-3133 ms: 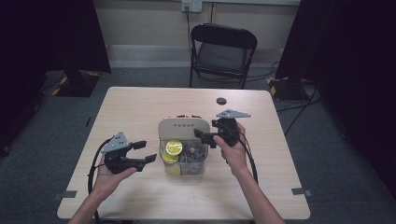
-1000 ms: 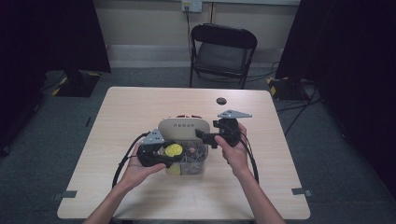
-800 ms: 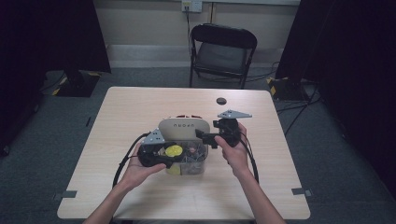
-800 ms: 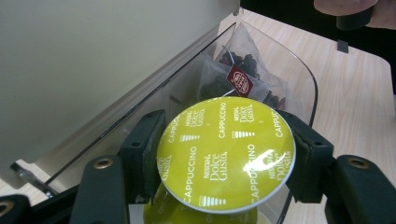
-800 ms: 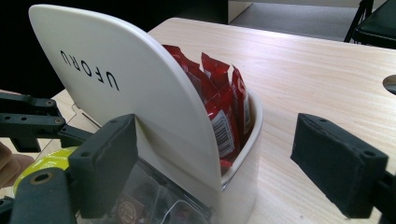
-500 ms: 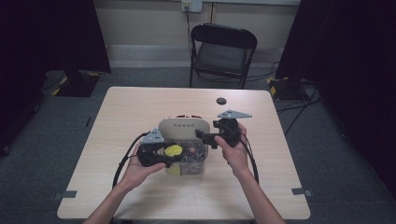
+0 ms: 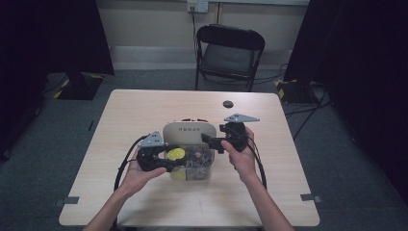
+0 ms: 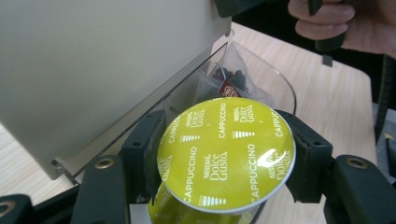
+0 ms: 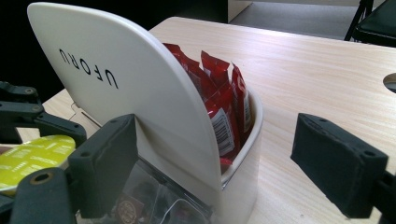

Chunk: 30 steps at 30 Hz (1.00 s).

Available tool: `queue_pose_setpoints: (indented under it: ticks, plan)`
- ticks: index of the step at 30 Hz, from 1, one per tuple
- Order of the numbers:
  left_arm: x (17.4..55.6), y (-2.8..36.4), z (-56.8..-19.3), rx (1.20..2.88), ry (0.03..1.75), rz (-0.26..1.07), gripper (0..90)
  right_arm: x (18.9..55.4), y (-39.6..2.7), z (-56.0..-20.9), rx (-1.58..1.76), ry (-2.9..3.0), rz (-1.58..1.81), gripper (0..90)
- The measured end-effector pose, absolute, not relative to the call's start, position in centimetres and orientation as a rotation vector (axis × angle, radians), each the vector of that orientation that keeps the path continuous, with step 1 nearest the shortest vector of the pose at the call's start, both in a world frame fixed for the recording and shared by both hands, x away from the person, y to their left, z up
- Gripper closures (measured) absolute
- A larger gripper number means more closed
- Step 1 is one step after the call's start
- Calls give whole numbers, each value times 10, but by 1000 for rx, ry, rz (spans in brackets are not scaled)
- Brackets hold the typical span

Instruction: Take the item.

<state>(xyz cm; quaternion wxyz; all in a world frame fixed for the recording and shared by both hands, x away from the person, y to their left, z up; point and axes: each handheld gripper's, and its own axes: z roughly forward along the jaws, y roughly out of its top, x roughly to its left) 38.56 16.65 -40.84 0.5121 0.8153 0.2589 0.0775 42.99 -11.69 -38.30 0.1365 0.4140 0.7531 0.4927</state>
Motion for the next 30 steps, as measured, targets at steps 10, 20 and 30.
queue_pose_setpoints:
  ticks: [10, 20, 30]
  plan:
    - [385, 179, -403, 1944, 626, 189, 392, 430, -117, -383, 1199, 2180, 1427, 138]
    - [385, 198, -390, 1909, 644, 211, 392, 431, -119, -383, 1201, 2180, 1433, 137]
    - [388, 225, -382, 1877, 675, 223, 392, 431, -119, -383, 1200, 2181, 1433, 137]
